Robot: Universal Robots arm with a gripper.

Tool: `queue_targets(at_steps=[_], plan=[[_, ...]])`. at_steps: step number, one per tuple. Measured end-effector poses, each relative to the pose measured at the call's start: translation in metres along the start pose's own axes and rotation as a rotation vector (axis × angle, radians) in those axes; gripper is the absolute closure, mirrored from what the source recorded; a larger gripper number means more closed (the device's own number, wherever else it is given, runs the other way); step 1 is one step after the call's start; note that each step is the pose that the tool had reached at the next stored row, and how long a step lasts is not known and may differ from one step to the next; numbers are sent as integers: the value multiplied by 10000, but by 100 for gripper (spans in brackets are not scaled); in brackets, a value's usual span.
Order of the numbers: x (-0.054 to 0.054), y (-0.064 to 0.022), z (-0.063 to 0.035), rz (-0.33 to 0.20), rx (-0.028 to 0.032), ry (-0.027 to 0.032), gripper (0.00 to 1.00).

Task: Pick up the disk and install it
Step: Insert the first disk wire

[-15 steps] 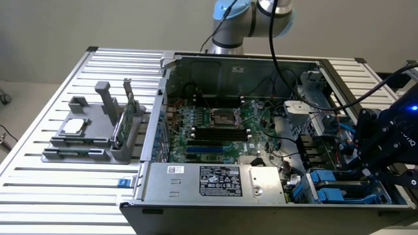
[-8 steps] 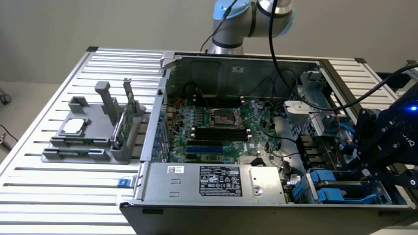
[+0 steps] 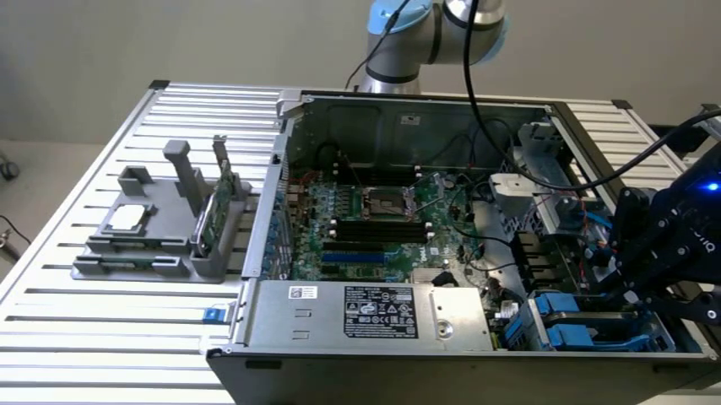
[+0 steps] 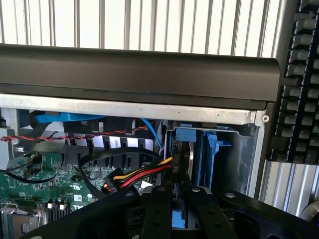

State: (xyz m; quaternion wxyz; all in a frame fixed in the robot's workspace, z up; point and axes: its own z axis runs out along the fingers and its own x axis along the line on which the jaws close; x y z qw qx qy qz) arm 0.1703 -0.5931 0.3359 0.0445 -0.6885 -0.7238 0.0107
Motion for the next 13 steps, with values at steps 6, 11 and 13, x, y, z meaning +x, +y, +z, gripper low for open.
queue_targets(at_steps=[6,11,13], plan=[[4,1,8,13,-2,12,82],[15,1,9,44,-2,4,82],[17,2,12,51,-2,5,82]])
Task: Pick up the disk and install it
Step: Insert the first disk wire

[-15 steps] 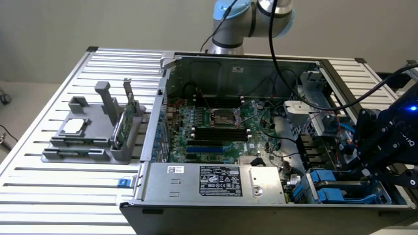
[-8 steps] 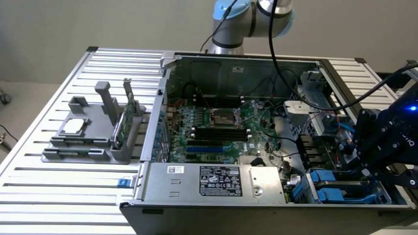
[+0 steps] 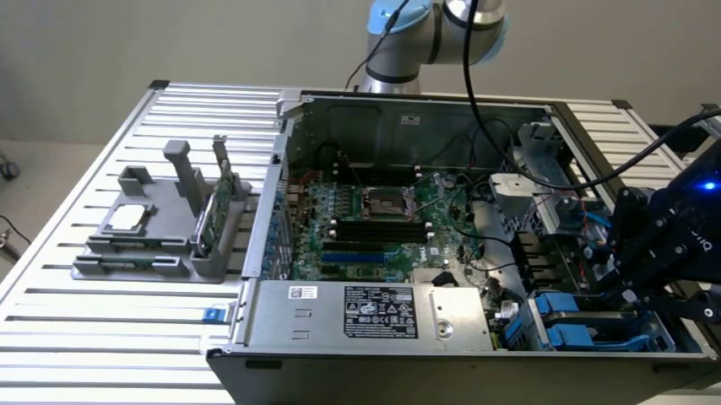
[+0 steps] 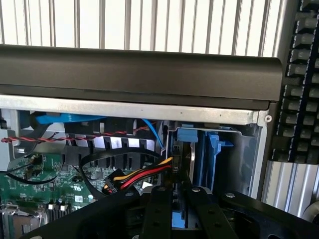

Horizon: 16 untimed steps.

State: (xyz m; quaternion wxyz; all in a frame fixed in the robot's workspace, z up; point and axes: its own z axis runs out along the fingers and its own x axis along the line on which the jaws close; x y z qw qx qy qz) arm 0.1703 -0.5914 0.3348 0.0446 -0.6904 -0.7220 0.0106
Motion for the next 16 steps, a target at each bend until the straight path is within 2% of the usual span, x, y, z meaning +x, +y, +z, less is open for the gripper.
queue_targets(at_steps=[16], plan=[[1,28,23,89,-5,5,82]])
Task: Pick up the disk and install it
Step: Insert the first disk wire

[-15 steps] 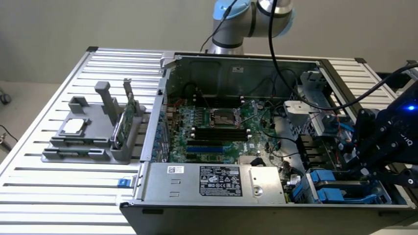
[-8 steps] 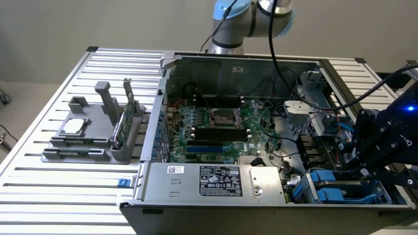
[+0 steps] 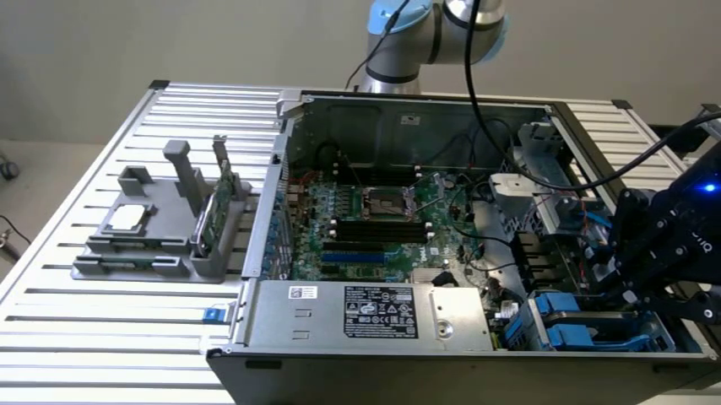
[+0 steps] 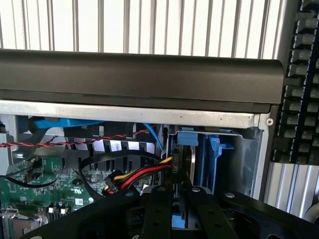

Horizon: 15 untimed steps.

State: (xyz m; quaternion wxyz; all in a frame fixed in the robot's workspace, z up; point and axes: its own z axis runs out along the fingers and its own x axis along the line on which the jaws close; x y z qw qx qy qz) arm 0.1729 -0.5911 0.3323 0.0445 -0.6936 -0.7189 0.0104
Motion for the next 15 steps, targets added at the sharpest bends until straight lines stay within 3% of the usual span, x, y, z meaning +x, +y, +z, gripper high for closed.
queue_targets(at_steps=[6,15], plan=[[1,-53,11,13,-6,7,82],[2,-57,-10,16,-4,2,82]])
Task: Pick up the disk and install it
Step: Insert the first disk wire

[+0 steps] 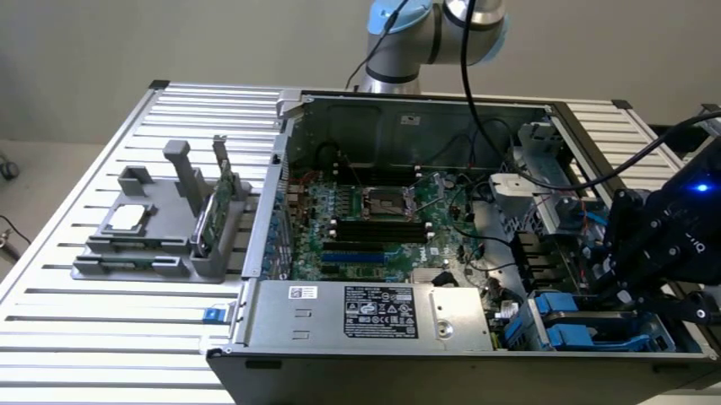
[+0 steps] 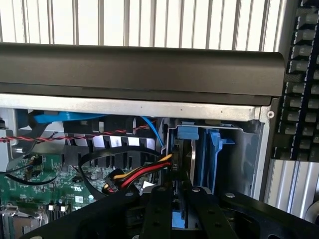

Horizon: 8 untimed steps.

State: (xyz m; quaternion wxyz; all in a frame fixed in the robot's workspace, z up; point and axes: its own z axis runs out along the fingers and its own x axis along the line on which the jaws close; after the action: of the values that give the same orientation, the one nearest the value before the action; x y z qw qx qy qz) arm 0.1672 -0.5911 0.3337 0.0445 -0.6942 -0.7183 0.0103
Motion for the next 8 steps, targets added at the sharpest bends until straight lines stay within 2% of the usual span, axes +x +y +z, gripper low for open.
queue_targets(at_steps=[2,3,8], plan=[[1,0,-16,0,-3,0,81],[2,-1,-25,-2,-3,-2,74],[4,-5,-82,0,-2,-22,74]])
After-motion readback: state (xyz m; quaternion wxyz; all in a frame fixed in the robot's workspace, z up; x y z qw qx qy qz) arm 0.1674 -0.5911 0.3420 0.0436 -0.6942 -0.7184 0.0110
